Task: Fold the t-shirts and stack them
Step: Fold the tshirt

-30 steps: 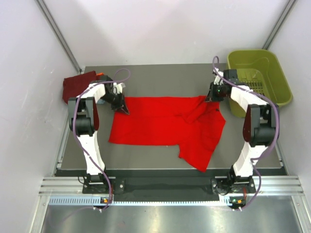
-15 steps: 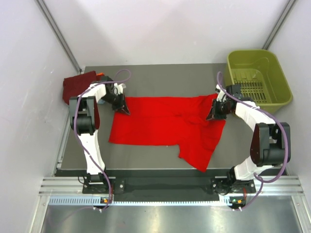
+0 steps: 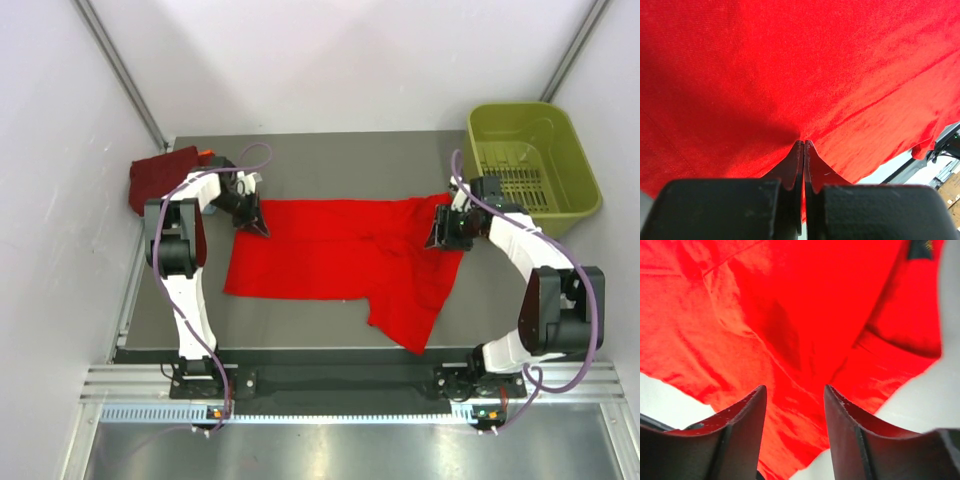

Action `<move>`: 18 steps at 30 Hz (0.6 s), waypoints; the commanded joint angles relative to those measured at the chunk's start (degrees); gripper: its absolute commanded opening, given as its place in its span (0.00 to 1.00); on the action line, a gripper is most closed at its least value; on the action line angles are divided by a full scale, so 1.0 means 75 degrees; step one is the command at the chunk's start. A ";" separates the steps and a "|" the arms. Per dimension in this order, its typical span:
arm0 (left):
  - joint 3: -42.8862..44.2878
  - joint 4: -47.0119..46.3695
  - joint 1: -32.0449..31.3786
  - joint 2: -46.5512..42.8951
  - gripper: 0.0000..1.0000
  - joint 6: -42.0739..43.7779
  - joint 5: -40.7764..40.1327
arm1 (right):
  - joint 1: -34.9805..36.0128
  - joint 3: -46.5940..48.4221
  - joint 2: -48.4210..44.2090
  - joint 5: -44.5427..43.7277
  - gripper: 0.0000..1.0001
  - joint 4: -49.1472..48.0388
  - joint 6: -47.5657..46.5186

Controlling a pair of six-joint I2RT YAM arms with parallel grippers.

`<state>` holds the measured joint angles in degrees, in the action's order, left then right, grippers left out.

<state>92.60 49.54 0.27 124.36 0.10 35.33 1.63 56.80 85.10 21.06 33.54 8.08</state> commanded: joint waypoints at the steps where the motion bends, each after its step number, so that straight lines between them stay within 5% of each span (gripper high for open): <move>1: 0.0275 0.0075 -0.0013 -0.0291 0.00 0.0080 0.0258 | -0.0159 0.0582 -0.0459 -0.0382 0.51 0.0192 -0.0384; 18: 0.0041 -0.0054 -0.0282 -0.0538 0.00 -0.0001 0.0480 | 0.2536 0.1673 0.1168 0.0005 0.30 -0.0334 -0.2178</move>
<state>92.68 49.65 -2.02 124.29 0.10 36.82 19.92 67.96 91.59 21.08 32.62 -5.65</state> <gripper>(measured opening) 0.011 0.312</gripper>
